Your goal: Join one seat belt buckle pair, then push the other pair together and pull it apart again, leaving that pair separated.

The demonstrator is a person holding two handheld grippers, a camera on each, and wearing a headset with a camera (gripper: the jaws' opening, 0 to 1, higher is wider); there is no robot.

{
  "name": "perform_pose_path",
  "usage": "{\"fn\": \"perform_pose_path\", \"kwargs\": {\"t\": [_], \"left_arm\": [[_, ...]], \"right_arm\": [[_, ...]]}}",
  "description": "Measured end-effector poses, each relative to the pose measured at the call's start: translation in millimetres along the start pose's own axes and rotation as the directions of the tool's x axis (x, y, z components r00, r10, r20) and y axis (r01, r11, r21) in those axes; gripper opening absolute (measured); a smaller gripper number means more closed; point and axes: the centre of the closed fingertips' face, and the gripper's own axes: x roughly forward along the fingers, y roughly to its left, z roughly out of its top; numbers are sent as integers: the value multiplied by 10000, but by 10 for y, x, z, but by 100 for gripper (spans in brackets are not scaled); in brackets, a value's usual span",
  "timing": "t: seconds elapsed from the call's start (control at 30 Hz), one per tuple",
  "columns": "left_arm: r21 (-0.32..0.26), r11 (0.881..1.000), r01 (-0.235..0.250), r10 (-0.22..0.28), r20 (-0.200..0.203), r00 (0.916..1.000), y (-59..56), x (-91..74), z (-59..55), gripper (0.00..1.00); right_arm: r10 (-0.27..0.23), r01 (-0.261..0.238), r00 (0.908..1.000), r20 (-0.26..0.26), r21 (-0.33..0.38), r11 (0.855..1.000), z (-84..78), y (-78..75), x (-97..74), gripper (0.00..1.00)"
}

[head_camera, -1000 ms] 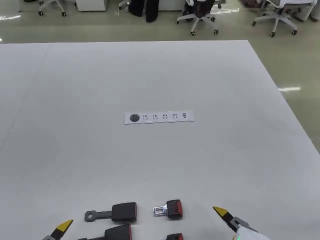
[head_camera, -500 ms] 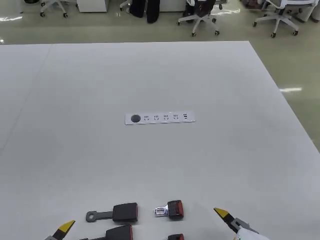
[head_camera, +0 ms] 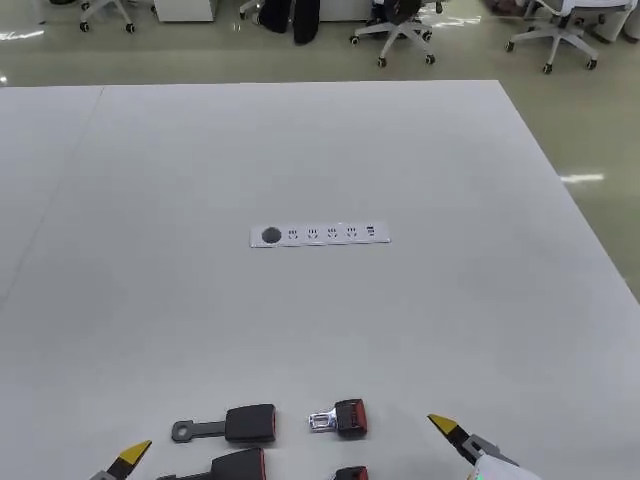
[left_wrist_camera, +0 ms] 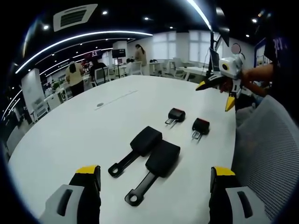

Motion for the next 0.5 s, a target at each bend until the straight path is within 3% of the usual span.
{"fn": "perform_pose_path", "kwargs": {"t": [0.5], "left_arm": [[32,10000,63,-62,-88,9999,3,13,-21,99]], "right_arm": [[70,-70,9999,-72,-48,10000,-5,5,6,99]]}}
